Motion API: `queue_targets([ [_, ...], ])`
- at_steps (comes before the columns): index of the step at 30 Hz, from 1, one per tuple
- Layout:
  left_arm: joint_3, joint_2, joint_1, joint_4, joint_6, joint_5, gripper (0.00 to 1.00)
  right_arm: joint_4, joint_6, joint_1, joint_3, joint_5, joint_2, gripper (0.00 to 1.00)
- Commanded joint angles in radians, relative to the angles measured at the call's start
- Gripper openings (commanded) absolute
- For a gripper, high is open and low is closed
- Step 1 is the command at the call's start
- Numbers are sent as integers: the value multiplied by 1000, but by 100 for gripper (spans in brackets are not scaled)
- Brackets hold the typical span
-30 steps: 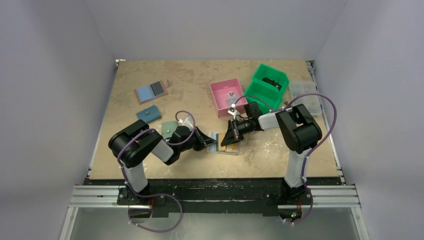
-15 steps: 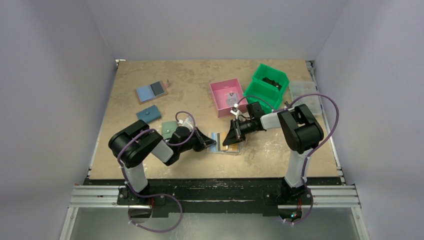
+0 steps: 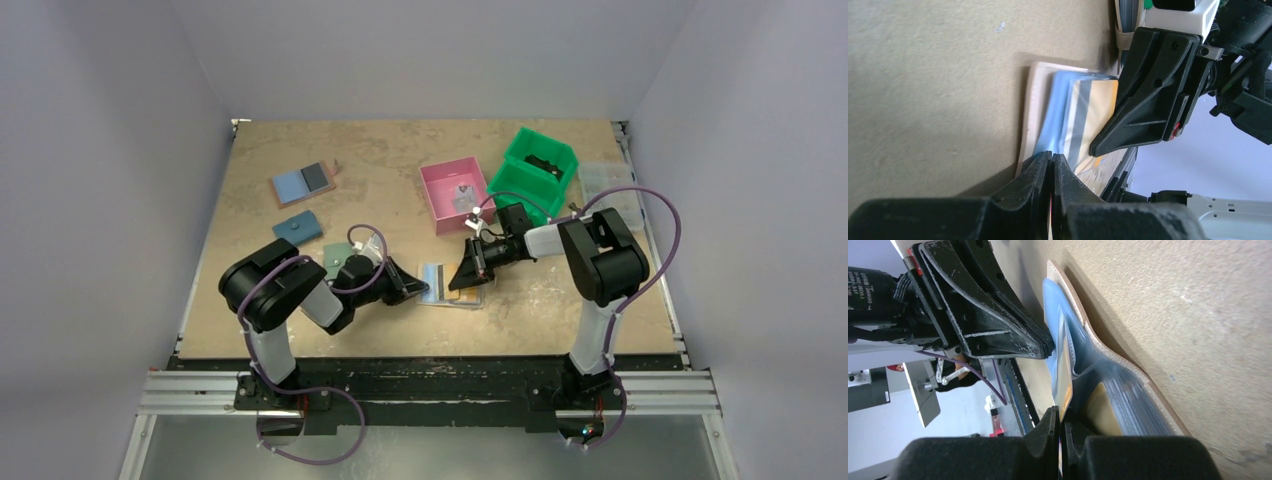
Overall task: Take the credit cards out of the card holder
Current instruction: Remove the credit card from the card holder.
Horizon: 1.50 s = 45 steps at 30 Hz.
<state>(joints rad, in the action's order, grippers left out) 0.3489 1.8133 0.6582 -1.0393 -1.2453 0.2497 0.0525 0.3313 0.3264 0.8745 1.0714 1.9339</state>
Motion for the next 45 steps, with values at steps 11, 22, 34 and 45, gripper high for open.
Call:
queue_targets([
  [11,-57,-19,-34,-153,42,78,39,9,-94,-41,-8,44,-31,0],
  [22,-36,-464,-29,402,313,-174,49,4,-127,-48,-11,98,-39,0],
  [34,-116,-462,-50,256,258,-65,96,8,-128,-49,-8,93,-28,0],
  [45,-77,-236,0,-38,169,38,87,7,-127,-48,-3,114,-19,0],
])
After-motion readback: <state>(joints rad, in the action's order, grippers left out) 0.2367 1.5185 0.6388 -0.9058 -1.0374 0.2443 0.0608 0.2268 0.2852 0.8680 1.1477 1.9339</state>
